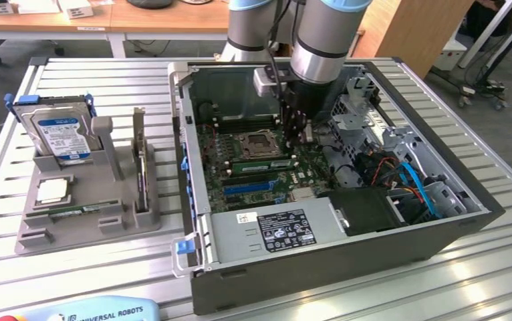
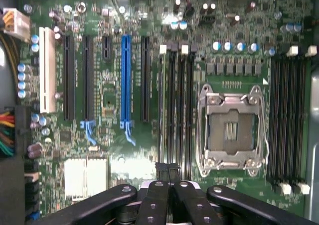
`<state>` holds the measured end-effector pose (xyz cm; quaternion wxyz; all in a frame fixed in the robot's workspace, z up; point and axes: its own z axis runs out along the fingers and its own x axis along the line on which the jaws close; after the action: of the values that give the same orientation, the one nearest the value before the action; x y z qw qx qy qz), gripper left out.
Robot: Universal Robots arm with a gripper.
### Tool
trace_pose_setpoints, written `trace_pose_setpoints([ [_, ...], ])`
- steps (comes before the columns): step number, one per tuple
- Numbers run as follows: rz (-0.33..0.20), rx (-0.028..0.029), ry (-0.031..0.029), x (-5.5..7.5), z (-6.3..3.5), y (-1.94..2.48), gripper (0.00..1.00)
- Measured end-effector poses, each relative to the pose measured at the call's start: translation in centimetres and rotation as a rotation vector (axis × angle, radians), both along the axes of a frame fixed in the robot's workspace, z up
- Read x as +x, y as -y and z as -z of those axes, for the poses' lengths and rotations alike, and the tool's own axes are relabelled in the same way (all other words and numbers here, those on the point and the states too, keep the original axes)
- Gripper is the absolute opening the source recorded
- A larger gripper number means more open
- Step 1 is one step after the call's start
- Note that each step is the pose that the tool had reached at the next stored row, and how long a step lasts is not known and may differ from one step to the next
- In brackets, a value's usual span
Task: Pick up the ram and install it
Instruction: 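Press down the ram until it locks into place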
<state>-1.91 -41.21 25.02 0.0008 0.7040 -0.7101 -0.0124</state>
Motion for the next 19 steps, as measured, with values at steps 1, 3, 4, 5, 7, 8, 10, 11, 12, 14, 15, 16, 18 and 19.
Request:
trace_pose_setpoints([
  [1,0.0,0.0,0.0,-0.2,0.0,0.0,0.1],
  [3,0.0,0.0001,0.0,-0.7,0.01,0.0,0.1],
  [4,0.0,0.0,0.0,-0.9,0.01,0.0,0.1],
  [5,0.0,0.0,0.0,-1.1,0.01,0.0,0.1],
  [7,0.0,0.0001,0.0,-1.5,0.01,0.0,0.1],
  [8,0.0,0.0,0.0,-1.7,0.01,0.0,0.1],
  [10,0.0,0.0,0.0,-2.2,0.02,0.0,0.1],
  [11,0.0,0.0001,0.0,-2.4,0.03,0.0,0.1],
  [12,0.0,0.0001,0.0,-2.5,0.03,0.0,0.1],
  [14,0.0,0.0,0.0,-2.9,0.04,0.0,0.1],
  [15,0.0,0.0,0.0,-3.1,0.04,0.0,0.1],
  [16,0.0,0.0,0.0,-3.4,0.05,0.0,0.1],
  [18,0.0,0.0,0.0,-3.8,0.05,0.0,0.1],
  [19,0.0,0.0,0.0,-4.0,0.06,0.0,0.1],
])
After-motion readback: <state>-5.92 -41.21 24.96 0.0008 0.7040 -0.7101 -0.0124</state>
